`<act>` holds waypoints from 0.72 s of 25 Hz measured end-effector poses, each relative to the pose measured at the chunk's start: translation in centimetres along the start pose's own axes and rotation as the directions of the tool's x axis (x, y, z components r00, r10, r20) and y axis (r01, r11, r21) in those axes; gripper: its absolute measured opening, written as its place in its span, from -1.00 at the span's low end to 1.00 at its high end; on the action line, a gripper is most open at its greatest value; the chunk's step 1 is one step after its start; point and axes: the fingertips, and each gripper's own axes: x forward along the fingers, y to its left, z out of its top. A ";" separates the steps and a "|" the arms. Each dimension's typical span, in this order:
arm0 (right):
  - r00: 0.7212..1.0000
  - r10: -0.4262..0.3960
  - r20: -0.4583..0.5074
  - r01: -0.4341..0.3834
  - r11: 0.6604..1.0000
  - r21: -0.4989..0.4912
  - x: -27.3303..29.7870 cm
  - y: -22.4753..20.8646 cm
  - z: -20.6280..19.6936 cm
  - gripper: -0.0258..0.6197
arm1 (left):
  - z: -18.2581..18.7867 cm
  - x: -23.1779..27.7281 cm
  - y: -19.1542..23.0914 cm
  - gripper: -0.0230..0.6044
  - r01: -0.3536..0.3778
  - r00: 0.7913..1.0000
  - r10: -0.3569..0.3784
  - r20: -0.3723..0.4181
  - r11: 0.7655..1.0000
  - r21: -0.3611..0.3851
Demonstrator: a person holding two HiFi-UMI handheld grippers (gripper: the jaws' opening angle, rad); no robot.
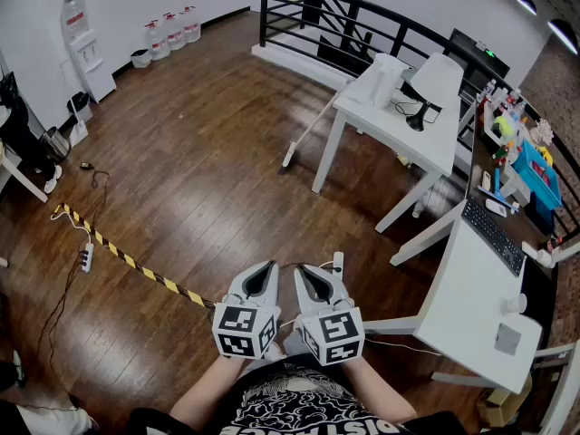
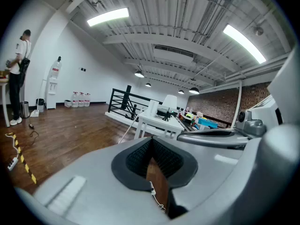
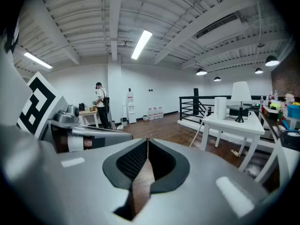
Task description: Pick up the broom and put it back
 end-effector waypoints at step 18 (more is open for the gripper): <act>0.999 0.038 0.038 -0.040 0.998 0.051 14.8 -9.2 4.7 -0.92 | 5.8 14.2 6.9 -0.91 -0.026 0.999 0.027 -0.024 0.999 0.045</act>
